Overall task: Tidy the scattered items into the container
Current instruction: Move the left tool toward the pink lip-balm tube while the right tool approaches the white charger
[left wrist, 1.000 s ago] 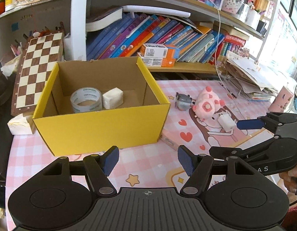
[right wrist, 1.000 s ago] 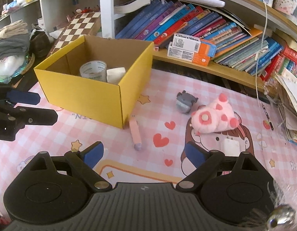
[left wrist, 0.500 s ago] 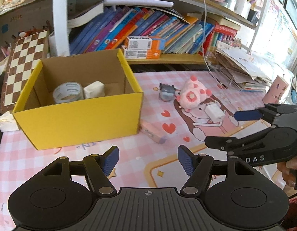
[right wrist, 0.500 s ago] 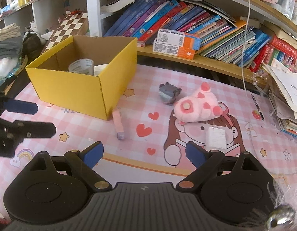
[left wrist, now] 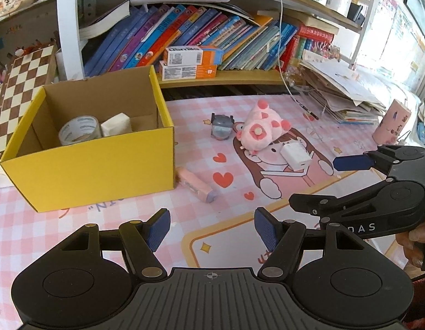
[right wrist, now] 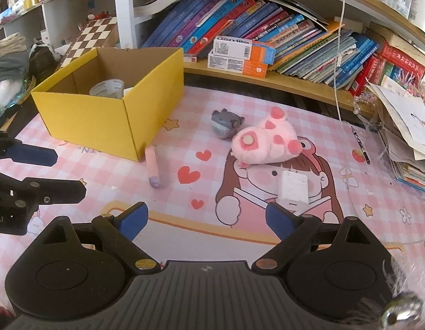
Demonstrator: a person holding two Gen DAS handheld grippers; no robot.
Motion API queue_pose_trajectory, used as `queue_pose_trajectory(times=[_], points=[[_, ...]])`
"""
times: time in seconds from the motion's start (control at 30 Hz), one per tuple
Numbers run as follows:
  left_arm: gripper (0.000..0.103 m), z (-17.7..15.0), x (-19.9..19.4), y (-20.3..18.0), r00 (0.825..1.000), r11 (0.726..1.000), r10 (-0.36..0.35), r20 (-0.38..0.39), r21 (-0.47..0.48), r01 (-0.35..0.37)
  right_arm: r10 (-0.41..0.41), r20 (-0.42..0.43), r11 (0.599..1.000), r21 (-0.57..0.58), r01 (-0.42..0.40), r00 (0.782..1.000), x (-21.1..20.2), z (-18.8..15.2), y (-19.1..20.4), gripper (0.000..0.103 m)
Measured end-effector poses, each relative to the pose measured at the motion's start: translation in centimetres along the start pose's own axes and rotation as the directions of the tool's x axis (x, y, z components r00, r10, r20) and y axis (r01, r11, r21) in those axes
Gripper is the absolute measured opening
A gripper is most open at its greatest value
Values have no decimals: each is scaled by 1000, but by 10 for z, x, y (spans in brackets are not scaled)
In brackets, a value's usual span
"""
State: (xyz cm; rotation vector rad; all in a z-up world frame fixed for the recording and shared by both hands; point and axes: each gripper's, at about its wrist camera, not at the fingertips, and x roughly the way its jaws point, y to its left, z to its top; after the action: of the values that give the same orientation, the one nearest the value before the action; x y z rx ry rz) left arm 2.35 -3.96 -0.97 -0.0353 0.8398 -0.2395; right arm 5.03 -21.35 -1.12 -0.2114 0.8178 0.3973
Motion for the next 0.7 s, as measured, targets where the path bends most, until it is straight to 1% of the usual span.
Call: queue_pose_trajectory(times=[0.33, 0.7], points=[[69, 1, 6, -16, 1000, 1000, 3, -6, 11, -3, -21, 3, 999, 36, 21, 1000, -3, -10, -22, 93], [69, 5, 14, -32, 1000, 999, 11, -16, 53, -10, -48, 4, 996, 77, 48, 999, 1, -16, -40, 93]])
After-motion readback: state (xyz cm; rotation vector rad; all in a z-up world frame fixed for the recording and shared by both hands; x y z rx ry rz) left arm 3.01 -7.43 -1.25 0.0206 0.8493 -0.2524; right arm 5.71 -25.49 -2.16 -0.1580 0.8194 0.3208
